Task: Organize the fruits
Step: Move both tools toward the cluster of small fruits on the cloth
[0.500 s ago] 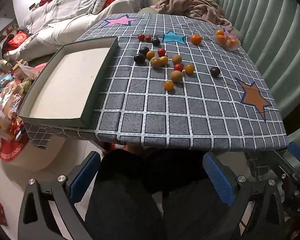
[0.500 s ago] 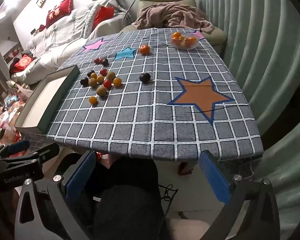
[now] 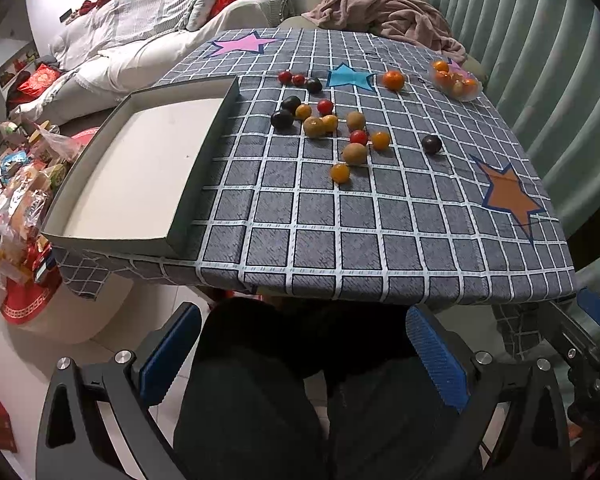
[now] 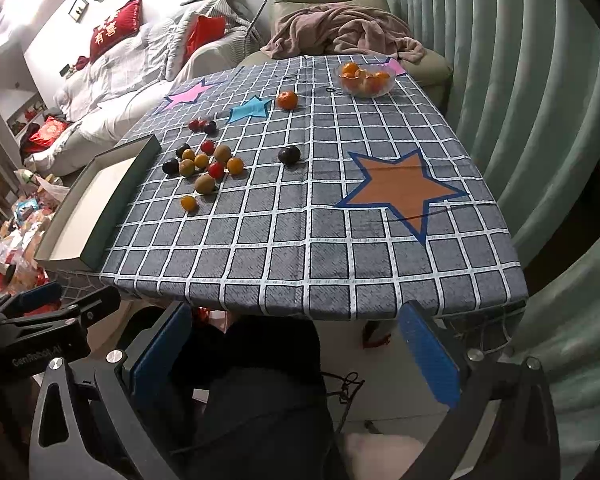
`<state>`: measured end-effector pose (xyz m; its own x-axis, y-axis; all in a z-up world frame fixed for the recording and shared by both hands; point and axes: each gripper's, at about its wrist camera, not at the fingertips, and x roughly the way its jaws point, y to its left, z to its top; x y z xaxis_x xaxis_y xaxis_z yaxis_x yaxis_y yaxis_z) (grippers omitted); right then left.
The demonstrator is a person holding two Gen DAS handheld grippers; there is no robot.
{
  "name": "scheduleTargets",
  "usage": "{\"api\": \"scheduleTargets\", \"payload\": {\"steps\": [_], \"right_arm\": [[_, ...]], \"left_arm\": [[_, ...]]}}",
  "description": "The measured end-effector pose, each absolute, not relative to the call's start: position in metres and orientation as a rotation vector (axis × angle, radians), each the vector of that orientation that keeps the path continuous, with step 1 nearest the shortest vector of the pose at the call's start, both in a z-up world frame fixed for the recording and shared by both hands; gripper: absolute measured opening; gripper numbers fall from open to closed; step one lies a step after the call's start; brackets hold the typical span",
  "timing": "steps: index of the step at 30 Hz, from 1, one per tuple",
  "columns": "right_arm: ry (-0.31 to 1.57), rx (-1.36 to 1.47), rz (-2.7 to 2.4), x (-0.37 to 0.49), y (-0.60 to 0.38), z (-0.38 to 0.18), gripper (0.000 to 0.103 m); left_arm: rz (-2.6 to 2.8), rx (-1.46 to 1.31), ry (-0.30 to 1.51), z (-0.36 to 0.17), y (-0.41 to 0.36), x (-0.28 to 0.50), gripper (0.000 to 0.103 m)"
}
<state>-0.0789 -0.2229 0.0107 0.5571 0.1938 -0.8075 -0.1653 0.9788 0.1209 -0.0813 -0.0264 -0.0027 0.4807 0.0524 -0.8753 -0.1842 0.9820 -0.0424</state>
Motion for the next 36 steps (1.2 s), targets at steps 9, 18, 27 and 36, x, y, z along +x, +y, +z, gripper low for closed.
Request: {"api": "scheduleTargets", "payload": {"steps": [9,18,27,36], "right_arm": [[1.007,0.055,0.213,-0.060,-0.228,-0.002,0.103],[1.097,0.045,0.214,-0.021,-0.227,-0.031,0.103],[1.110,0.005,0.193,0.028,-0.227,-0.037,0.103],[1.136,-0.003,0.203,0.056,-0.225,-0.049,0.103]], "left_arm": [[0.170,-0.139,1.089,-0.015,-0.020,-0.075,0.103],[0.189,-0.131,1.174,-0.043,-0.015,-0.055,0.103],[0.187,-0.114,1.174,-0.047,-0.012,-0.009,0.103],[0.193,-0.117,1.185,-0.057,-0.010,0.021,0.103]]}}
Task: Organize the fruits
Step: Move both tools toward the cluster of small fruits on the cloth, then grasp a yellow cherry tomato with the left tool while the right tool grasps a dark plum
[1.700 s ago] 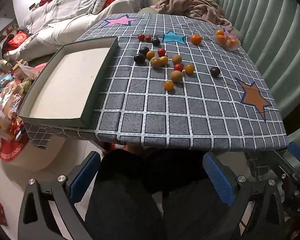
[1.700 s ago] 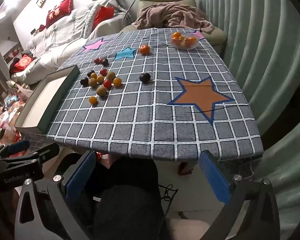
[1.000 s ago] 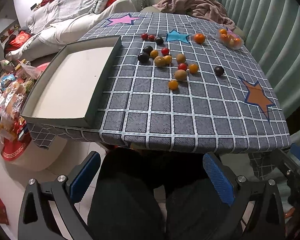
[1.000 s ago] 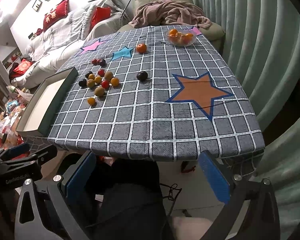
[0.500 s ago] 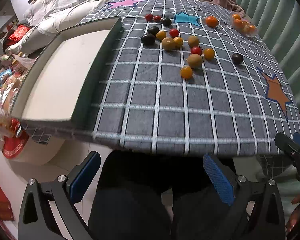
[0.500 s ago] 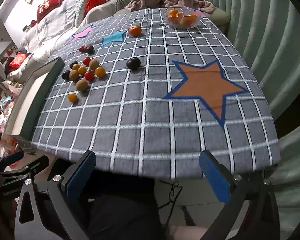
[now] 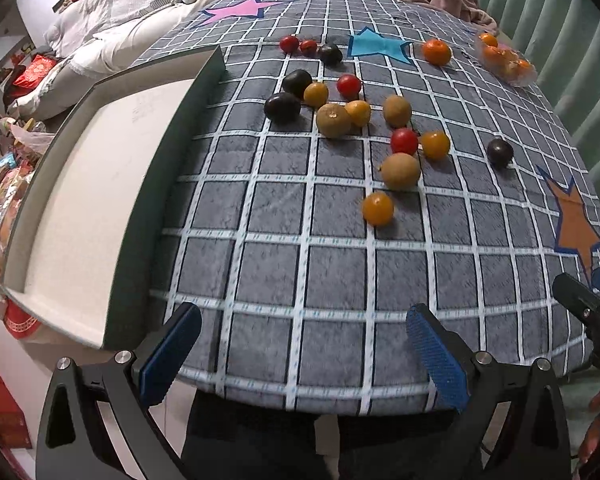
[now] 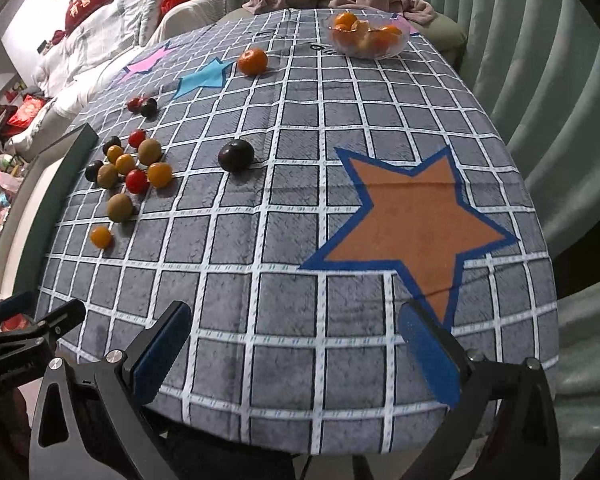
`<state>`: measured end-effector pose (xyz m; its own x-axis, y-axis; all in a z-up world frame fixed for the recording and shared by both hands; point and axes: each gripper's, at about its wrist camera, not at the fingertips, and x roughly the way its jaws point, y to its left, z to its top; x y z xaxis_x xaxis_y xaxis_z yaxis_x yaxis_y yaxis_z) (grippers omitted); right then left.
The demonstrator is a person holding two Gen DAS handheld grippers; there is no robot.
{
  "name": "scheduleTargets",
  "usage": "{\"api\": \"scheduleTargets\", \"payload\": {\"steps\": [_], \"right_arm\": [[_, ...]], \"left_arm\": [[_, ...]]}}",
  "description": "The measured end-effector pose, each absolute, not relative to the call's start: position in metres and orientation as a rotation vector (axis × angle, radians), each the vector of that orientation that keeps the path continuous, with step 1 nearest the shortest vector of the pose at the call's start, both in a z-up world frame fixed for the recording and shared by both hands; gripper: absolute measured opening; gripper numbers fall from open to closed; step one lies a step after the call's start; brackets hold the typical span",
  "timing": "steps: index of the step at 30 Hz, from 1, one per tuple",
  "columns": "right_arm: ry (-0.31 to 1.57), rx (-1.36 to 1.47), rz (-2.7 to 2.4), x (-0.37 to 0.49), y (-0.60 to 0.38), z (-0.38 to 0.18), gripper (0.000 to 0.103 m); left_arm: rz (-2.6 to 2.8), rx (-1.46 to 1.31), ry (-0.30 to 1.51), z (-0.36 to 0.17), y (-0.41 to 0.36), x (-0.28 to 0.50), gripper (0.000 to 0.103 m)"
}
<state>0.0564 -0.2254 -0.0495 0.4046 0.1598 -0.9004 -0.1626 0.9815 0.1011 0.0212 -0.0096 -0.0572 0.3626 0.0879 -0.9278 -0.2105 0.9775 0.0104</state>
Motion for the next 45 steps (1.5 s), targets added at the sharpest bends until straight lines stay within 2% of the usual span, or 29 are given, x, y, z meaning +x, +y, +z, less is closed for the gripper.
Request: {"api": "scheduleTargets", "payload": {"steps": [18,28,34,36,37,38,39,40,41,42,44,45], "right_arm": [[1.084,-0.201,0.258,0.136,-0.176,-0.064,0.103],[1.087,-0.206,0.300,0.148,-0.163,-0.077,0.103],[1.072,-0.212,0.307,0.153,-0.158,-0.077,0.103],[1.058,-0.215,0.322,0.153,-0.156,-0.076,0.096],[1.049,-0.215,0.325,0.153,-0.155,-0.074,0.093],[1.041,-0.214,0.327,0.152,-0.156,-0.072,0.084],[1.030,-0.212,0.331,0.152,-0.156,-0.069,0.069],[1.025,-0.210,0.337,0.151,-0.157,-0.068,0.060],[1.024,-0.202,0.353,0.151,-0.158,-0.065,0.036],[1.028,-0.191,0.366,0.151,-0.159,-0.065,0.031],[1.033,-0.137,0.397,0.149,-0.165,-0.062,0.031],[1.034,-0.104,0.413,0.148,-0.169,-0.060,0.031]], "left_arm": [[0.161,-0.117,1.135,-0.075,-0.022,0.076,0.103],[0.160,-0.113,1.026,-0.078,-0.024,0.071,0.103],[0.158,-0.110,1.063,-0.077,-0.024,0.078,0.102],[0.138,-0.111,1.066,-0.076,-0.026,0.079,0.095],[0.126,-0.103,1.062,-0.074,-0.029,0.078,0.086],[0.112,-0.091,1.056,-0.072,-0.032,0.077,0.075],[0.099,-0.079,1.050,-0.069,-0.036,0.076,0.069],[0.086,-0.069,1.045,-0.067,-0.040,0.075,0.057],[0.075,-0.064,1.043,-0.066,-0.043,0.074,0.046],[0.065,-0.061,1.041,-0.065,-0.046,0.073,0.041],[0.061,-0.061,1.036,-0.064,-0.048,0.071,0.019],[0.058,-0.066,1.037,-0.064,-0.047,0.070,0.019]]}}
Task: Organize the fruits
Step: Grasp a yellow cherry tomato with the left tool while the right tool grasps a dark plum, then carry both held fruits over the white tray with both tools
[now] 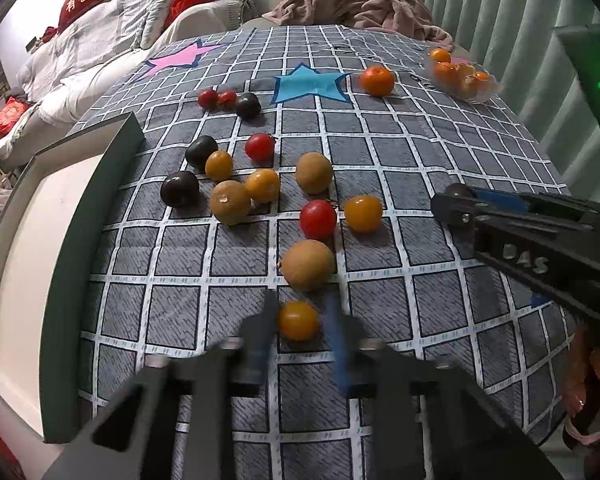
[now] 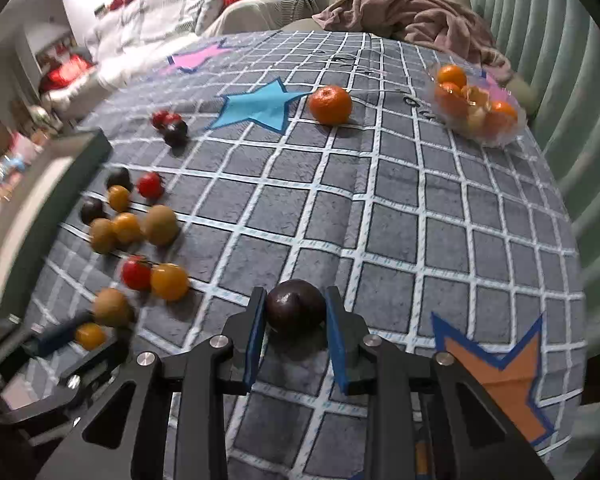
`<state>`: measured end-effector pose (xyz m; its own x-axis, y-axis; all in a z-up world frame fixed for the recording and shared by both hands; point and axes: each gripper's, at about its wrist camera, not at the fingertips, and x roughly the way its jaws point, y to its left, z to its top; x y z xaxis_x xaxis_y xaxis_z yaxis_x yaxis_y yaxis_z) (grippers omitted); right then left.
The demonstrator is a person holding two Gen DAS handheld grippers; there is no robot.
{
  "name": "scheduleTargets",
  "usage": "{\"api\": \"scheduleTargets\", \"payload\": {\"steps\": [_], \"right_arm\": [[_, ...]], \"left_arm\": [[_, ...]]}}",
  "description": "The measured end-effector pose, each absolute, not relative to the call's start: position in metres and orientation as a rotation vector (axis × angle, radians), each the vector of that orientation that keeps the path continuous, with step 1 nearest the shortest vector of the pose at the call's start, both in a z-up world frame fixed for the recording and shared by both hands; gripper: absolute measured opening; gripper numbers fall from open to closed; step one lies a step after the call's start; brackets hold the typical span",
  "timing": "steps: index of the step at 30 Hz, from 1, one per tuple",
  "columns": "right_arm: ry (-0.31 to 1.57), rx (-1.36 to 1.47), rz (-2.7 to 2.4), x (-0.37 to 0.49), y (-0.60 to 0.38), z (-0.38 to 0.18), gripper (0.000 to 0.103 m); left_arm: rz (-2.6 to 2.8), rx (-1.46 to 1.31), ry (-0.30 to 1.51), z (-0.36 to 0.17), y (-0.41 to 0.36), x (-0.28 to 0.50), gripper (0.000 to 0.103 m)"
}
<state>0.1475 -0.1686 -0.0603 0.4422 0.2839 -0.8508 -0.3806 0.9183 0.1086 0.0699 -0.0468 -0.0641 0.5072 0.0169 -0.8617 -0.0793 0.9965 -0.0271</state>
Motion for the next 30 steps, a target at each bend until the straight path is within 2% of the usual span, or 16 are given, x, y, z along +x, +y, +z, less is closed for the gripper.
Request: {"api": "scheduleTargets", "payload": {"steps": [15,30], "right_arm": [[1.030,0.008,0.493,0.113,-0.177,-0.020,0.031],[1.009,-0.062,0.722,0.081,-0.054,0.022,0.032]], "left_arm": [[-0.032,-0.239,0.972,-0.020,0.008,0.042,0.019],[0.157,-0.269,0.918,0.002,0.128,0.009,0.019]]}}
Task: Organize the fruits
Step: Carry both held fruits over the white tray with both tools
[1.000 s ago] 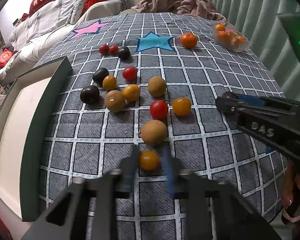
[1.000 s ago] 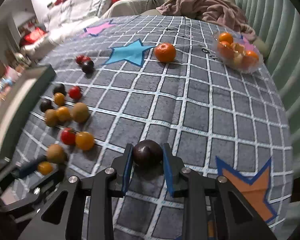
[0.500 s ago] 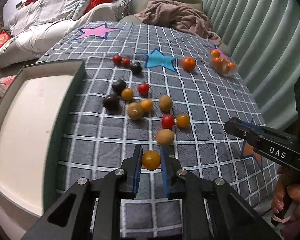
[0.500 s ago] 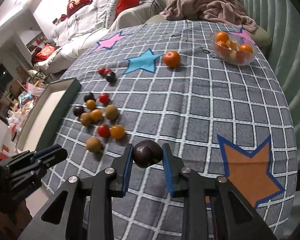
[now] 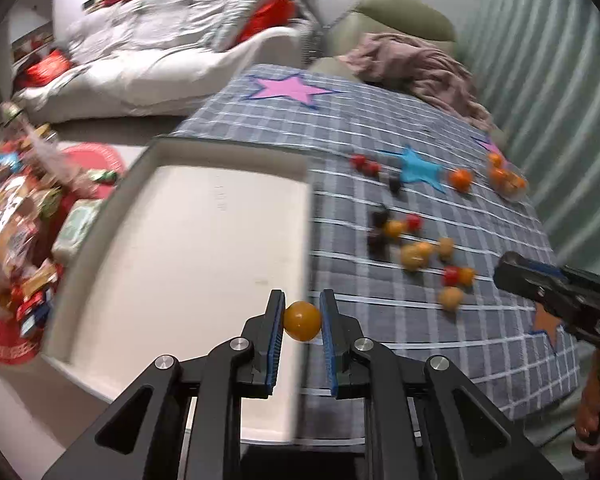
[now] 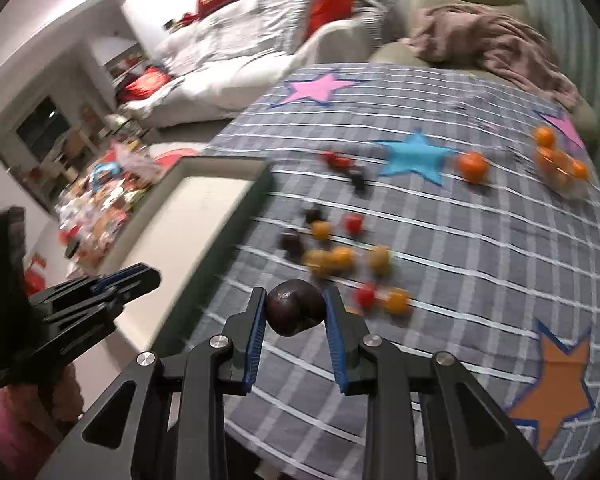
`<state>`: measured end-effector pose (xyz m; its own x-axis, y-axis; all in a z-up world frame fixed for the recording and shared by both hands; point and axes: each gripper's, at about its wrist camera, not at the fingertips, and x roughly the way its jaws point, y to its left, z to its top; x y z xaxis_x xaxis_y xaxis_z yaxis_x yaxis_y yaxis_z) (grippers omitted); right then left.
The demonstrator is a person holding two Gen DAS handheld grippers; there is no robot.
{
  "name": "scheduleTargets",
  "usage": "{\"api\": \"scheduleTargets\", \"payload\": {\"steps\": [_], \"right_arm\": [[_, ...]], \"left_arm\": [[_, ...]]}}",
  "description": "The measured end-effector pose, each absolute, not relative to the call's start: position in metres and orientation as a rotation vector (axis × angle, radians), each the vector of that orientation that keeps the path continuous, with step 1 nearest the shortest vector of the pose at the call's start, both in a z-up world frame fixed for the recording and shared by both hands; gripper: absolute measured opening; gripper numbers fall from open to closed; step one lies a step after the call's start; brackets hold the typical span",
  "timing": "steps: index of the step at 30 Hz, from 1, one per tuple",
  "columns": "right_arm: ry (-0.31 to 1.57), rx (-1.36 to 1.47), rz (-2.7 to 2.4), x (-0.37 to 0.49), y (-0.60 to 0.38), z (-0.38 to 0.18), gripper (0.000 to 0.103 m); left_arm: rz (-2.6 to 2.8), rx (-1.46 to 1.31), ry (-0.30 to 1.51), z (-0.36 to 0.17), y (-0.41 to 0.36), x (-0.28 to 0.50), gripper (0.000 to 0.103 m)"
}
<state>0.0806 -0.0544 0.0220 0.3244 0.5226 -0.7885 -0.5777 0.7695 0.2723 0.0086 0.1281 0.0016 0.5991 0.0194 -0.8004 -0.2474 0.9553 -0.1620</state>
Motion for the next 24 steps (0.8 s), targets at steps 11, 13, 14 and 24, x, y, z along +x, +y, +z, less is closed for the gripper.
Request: {"api": "scheduleTargets", "payload": {"steps": [11,13,14,24], "right_arm": [[1.077,-0.180,0.856,0.056,0.066,-0.006,0.032],[1.097,-0.197,0.862,0.055,0.079,-0.014,0.031],[1.105,-0.213,0.864,0.054,0.086,-0.019,0.031],[1.139,-0.358,0.845,0.041,0.123,-0.054,0.033]], "left_arm": [[0.288,-0.290,0.989,-0.039,0.197,-0.001,0.019],[0.302,-0.278,1.008,-0.048,0.204,0.000,0.019],[0.303,-0.276,1.014,-0.051,0.207,0.001,0.019],[0.294,-0.222,1.020,-0.064,0.222,0.004,0.019]]}}
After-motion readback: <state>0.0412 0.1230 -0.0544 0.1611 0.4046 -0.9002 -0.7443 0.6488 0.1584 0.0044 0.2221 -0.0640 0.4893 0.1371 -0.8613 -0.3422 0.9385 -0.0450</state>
